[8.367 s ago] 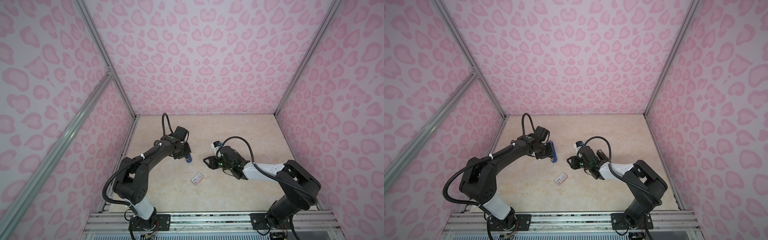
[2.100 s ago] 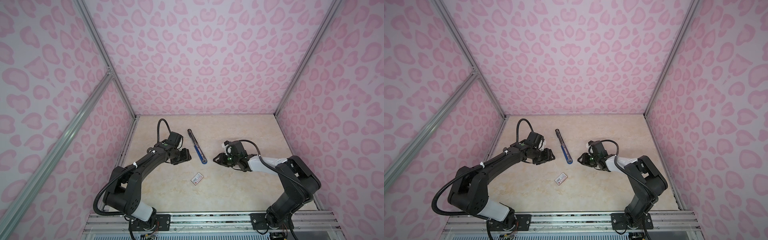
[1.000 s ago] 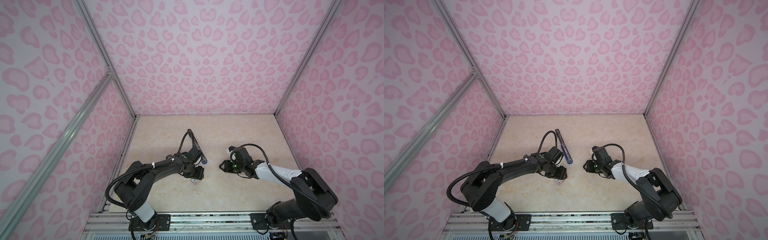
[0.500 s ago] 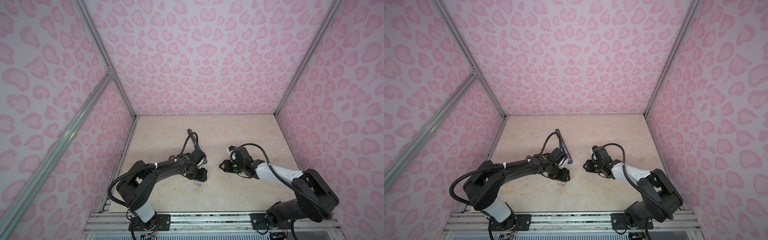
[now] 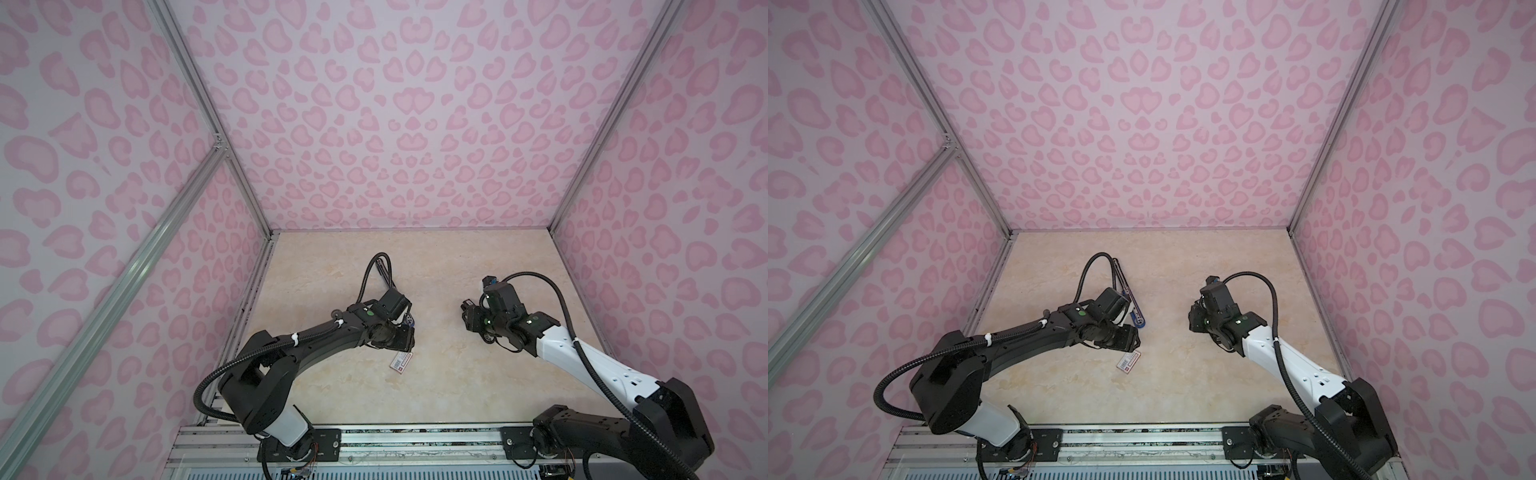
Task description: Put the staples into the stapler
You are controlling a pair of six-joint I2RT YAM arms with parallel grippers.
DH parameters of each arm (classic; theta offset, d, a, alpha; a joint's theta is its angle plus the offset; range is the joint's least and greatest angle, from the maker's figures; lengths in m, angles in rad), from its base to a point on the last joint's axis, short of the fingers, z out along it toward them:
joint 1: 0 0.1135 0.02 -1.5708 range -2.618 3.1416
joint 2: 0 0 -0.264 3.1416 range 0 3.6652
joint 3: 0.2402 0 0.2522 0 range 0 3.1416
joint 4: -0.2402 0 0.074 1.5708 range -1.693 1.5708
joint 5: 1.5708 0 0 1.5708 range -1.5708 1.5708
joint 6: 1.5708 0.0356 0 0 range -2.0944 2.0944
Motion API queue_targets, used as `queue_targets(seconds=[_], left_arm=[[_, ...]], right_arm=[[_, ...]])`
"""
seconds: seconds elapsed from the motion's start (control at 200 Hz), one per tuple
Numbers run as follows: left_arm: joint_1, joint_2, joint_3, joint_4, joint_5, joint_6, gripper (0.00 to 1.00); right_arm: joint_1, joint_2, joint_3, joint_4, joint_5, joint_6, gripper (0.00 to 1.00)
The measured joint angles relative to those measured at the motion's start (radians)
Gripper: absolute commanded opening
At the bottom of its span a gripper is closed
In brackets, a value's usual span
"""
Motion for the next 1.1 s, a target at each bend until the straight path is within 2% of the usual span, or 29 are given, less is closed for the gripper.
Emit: queue_targets(seconds=[0.165,0.28,0.515,0.755,0.87,1.005,1.1], left_arm=[[0.025,-0.033,0.002,-0.008,-0.028,-0.018,0.64],[0.048,-0.053,0.002,-0.016,-0.035,-0.033,0.64],[0.086,-0.075,-0.014,-0.016,-0.04,-0.055,0.64],[0.107,-0.09,-0.018,-0.018,-0.04,-0.069,0.64],[0.111,-0.09,-0.016,-0.02,-0.04,-0.07,0.64],[0.114,-0.09,0.0,-0.033,-0.039,-0.076,0.64],[0.117,-0.083,0.018,-0.044,-0.039,-0.077,0.63]], right_arm=[[-0.101,0.011,-0.035,-0.024,0.038,-0.036,0.61],[-0.114,0.067,-0.037,-0.022,0.004,-0.061,0.6],[-0.113,0.188,-0.032,-0.003,-0.056,-0.078,0.46],[-0.043,0.274,0.013,0.034,-0.085,-0.087,0.3],[0.011,0.318,0.051,0.035,-0.054,-0.081,0.26],[0.077,0.356,0.09,0.034,-0.04,-0.074,0.26],[0.133,0.378,0.115,0.034,-0.04,-0.047,0.36]])
